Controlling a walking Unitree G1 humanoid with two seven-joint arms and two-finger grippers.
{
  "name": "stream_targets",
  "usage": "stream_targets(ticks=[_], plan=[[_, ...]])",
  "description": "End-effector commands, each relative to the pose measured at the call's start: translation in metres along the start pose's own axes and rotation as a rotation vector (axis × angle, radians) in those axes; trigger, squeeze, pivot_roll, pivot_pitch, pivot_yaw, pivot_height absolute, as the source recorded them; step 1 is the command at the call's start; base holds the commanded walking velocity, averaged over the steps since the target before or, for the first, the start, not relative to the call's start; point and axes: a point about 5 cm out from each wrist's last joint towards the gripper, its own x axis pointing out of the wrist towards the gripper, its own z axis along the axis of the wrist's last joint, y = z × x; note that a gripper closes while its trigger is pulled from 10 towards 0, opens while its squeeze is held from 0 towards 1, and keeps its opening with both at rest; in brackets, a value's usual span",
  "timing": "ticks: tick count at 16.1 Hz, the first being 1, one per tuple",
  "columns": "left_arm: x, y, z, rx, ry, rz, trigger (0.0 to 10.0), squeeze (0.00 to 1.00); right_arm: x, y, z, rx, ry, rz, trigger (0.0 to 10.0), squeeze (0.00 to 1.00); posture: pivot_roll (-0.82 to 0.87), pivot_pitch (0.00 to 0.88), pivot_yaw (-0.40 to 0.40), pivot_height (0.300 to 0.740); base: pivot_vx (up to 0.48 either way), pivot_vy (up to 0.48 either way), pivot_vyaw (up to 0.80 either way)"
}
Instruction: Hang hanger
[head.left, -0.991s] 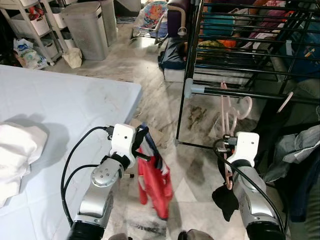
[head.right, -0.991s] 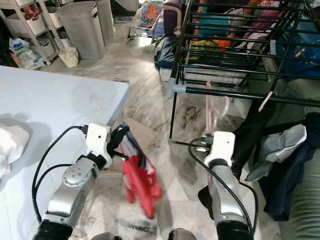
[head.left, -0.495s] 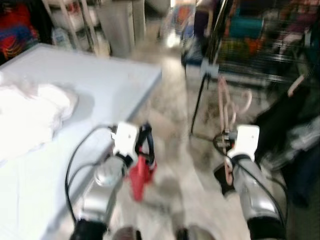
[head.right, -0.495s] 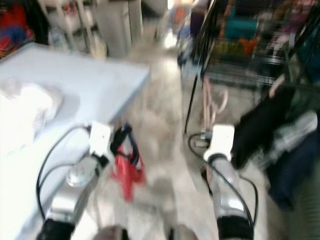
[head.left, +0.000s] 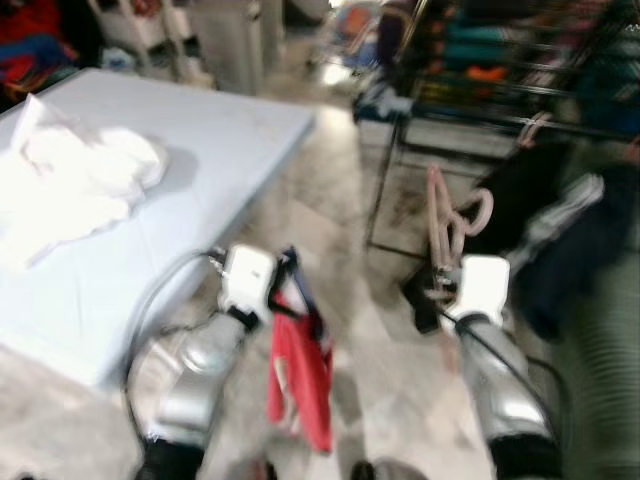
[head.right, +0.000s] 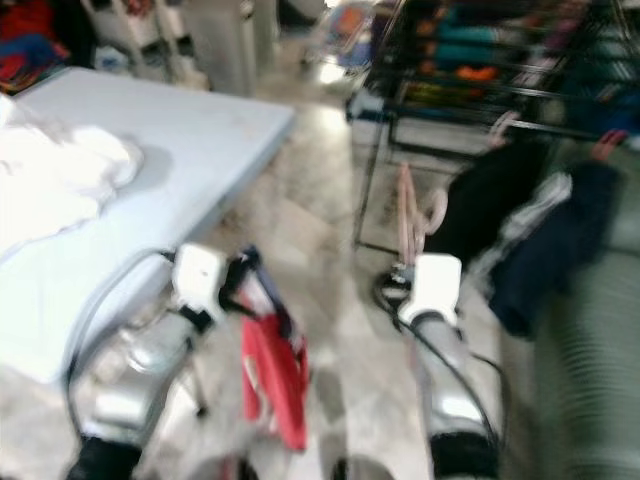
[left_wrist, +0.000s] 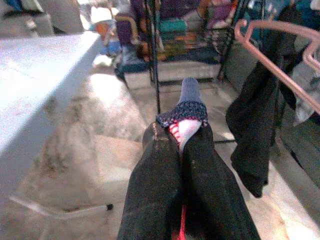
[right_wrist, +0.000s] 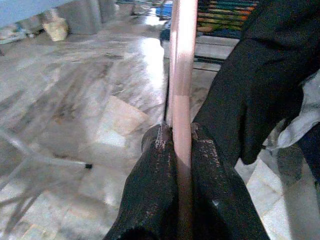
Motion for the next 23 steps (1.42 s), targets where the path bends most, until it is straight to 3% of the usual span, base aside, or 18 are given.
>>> stream_targets(ticks=[1, 4, 10, 15, 23], plan=[[0.002, -0.001, 0.007, 0.0, -0.035, -0.004, 10.0, 0.0, 0.003, 0.001, 0.007, 0.001, -0.023, 0.001, 10.0, 0.0, -0.05, 0.0, 0.025, 0.74, 0.0, 0.0, 0.0], [0.002, -0.001, 0.006, -0.027, -0.03, 0.006, 10.0, 0.0, 0.005, 0.002, 0.01, 0.019, -0.029, 0.006, 10.0, 0.0, -0.05, 0.0, 0.021, 0.74, 0.0, 0.0, 0.0], [0.004, -0.004, 0.006, -0.078, -0.022, -0.006, 10.0, 0.0, 0.009, 0.007, 0.012, 0.028, -0.025, 0.02, 10.0, 0.0, -0.05, 0.0, 0.022, 0.74, 0.0, 0.0, -0.8], [0.006, -0.01, 0.004, -0.069, -0.016, -0.028, 10.0, 0.0, 0.012, 0.017, 0.013, 0.026, -0.028, 0.053, 10.0, 0.0, -0.06, 0.0, 0.022, 0.74, 0.0, 0.0, -0.8], [0.006, -0.008, 0.003, -0.059, -0.012, -0.032, 10.0, 0.0, 0.011, 0.015, 0.01, 0.025, -0.022, 0.046, 10.0, 0.0, -0.06, 0.0, 0.023, 0.74, 0.0, 0.0, -0.8]])
